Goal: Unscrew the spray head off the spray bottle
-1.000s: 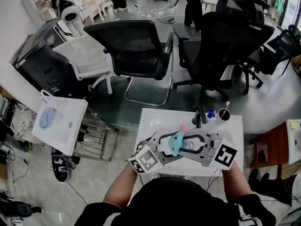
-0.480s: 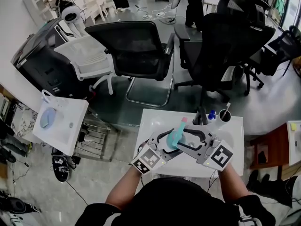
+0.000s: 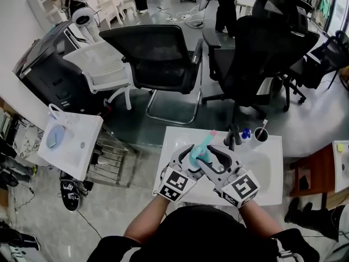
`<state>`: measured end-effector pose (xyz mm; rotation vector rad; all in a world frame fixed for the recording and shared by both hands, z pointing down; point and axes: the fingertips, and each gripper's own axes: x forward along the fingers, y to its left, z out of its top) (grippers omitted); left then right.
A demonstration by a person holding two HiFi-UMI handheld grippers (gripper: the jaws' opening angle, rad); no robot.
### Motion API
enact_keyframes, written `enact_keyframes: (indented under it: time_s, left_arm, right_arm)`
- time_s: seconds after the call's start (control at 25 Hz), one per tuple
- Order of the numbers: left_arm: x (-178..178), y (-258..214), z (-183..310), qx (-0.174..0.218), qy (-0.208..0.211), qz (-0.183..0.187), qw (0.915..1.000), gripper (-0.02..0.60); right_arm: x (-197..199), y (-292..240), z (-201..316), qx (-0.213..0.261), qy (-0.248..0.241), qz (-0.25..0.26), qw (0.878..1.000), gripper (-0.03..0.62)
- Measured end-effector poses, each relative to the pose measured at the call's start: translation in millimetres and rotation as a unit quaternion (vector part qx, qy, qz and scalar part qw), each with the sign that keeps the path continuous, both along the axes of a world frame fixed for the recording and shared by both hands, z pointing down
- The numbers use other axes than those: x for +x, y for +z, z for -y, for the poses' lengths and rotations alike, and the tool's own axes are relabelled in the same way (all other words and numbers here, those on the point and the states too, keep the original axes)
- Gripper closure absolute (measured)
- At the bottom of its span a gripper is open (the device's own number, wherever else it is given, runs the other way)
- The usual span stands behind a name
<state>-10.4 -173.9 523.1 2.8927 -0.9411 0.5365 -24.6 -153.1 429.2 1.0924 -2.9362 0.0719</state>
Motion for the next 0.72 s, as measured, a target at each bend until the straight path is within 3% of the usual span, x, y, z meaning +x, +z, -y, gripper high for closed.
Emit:
enact_keyframes:
  time_s: [0.2,0.4,0.72]
  left_arm:
    - [3,5,-3,0.01,-0.003,0.023,0.9997,0.198]
    - [4,11,-8,0.005,0.0,0.018,0.9998,0.196]
    - [3,9,-11,0.006,0.011,0.014,0.9998,0.197]
  right_arm:
    - [-3,0,3,0.011,0.022,-0.025,0.999,0.413]
    - [-5,-3,2,0.018,0.033,-0.02,0.999,0.453]
    - [-4,-14,-5,0.048,-0.008,-0.034,0.998,0.457]
